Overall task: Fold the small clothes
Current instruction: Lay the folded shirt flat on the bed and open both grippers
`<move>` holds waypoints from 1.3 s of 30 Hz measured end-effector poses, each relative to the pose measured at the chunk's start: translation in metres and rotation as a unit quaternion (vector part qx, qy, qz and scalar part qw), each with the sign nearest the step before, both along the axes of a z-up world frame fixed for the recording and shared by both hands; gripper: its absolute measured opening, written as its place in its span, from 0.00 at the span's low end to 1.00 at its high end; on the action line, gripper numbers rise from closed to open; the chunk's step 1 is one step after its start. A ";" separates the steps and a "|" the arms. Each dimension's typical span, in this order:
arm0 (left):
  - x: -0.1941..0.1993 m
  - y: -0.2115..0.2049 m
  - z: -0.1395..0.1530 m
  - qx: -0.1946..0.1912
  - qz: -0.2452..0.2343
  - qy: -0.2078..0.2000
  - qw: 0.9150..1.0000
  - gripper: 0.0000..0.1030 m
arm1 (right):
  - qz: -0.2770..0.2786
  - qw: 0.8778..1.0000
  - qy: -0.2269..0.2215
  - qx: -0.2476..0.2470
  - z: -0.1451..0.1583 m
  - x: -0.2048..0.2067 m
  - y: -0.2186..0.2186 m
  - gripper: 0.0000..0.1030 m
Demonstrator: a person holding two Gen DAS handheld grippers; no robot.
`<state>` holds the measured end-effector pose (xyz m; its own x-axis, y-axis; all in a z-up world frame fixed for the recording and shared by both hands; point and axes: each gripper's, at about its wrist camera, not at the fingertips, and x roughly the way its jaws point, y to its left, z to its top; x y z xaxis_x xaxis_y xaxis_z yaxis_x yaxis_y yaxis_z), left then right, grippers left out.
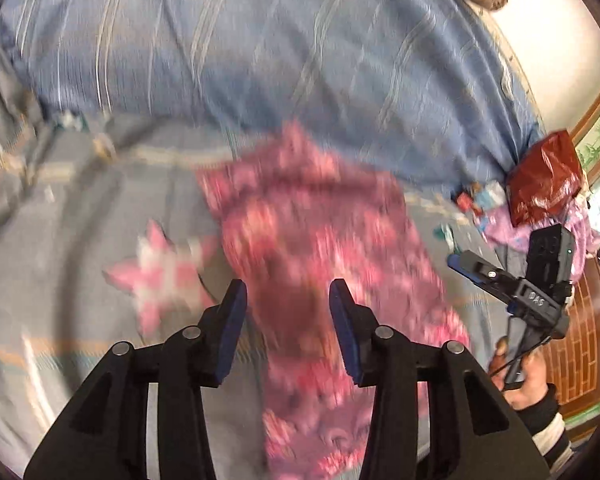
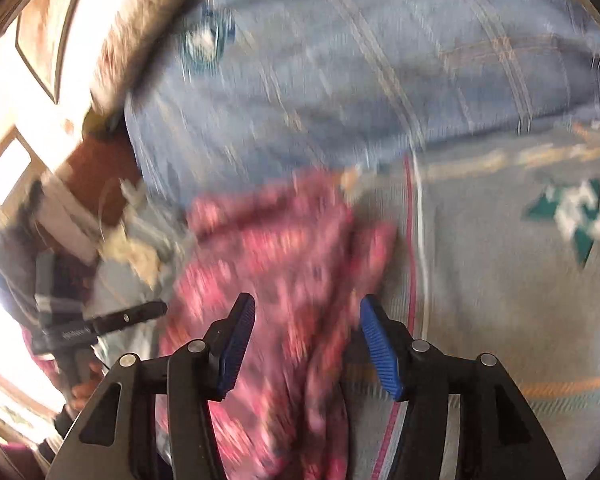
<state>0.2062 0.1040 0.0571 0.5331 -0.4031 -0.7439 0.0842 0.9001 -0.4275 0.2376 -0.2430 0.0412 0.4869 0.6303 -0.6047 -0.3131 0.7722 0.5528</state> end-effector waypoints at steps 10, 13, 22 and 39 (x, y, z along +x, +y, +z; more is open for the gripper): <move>0.089 -0.021 -0.022 0.140 -0.037 0.019 0.989 0.44 | 0.025 0.995 0.035 -0.088 -0.011 0.088 0.057 0.53; 0.115 -0.014 -0.031 0.136 -0.029 0.033 0.990 0.43 | 0.041 0.994 0.035 -0.097 -0.015 0.105 0.068 0.41; 0.175 -0.025 -0.081 0.157 -0.014 0.116 0.981 0.44 | 0.001 0.989 0.118 -0.084 -0.054 0.138 0.063 0.12; 0.040 -0.038 -0.028 0.179 -0.019 0.040 0.983 0.47 | 0.031 0.998 0.030 -0.047 0.001 0.007 0.050 0.22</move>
<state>0.2462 0.0664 0.0295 0.4573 -0.1273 -0.8802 0.1009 0.9907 -0.0909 0.2442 -0.1928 0.0426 0.4096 0.5973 -0.6895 -0.3295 0.8017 0.4987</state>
